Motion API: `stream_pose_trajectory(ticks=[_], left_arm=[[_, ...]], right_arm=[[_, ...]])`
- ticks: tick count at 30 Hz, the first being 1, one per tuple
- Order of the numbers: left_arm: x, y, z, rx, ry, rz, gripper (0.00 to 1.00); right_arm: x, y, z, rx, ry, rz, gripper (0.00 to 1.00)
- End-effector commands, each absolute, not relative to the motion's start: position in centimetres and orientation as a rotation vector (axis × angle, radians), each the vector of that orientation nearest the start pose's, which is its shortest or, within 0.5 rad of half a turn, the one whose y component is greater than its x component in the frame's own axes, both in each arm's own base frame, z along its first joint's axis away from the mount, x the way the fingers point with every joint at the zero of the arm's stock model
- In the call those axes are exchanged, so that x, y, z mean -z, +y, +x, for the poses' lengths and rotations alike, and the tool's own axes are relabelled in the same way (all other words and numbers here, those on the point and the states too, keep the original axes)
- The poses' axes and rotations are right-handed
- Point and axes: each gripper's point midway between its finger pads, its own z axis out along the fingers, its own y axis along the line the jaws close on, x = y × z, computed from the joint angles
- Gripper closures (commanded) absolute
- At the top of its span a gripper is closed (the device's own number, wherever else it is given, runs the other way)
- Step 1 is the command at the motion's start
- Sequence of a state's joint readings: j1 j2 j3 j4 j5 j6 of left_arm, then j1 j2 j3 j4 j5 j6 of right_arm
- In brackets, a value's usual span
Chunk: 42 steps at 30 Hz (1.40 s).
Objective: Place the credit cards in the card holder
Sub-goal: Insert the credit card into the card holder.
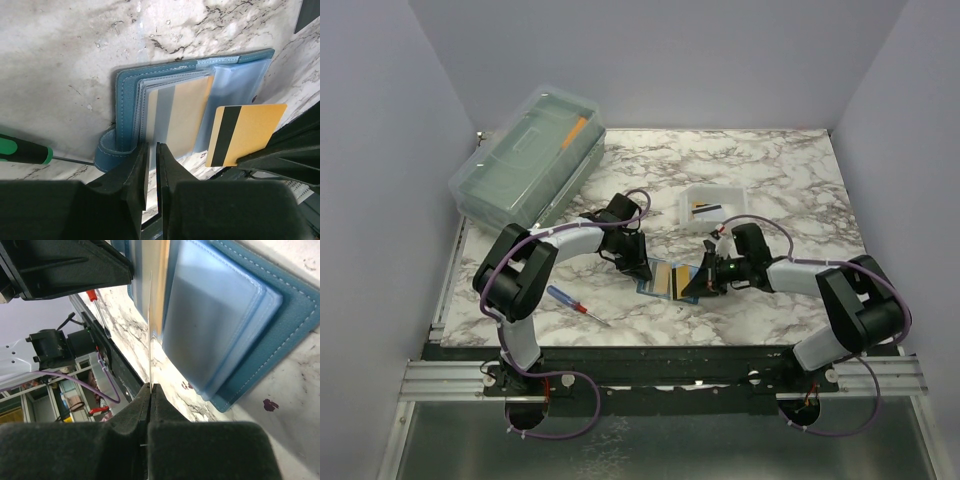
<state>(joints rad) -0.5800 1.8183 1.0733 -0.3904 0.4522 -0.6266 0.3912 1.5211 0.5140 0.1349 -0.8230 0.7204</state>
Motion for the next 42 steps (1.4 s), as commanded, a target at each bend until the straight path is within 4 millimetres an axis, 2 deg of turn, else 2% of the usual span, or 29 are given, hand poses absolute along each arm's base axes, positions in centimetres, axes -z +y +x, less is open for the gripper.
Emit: stream_pose_trajectory(ticks=[1, 11, 18, 42], left_arm=[[-2.0, -27.4, 25.3, 0.802, 2.943, 0.079, 0.83], [-2.1, -27.3, 25.2, 0.803, 2.945, 0.079, 0.85], [-2.1, -27.3, 25.1, 0.804, 2.949, 0.079, 0.86], [-2.0, -27.8, 24.4, 0.824, 2.961, 0.121, 0.9]], right_arm=[[-5.6, 24.7, 20.3, -1.499, 2.613, -0.03, 1.0], [-4.2, 24.7, 20.5, -1.486, 2.678, 0.003, 1.0], [-4.0, 24.7, 20.7, -1.474, 2.695, 0.04, 1.0], [-1.9, 25.3, 23.4, -1.364, 2.649, 0.066, 1.0]])
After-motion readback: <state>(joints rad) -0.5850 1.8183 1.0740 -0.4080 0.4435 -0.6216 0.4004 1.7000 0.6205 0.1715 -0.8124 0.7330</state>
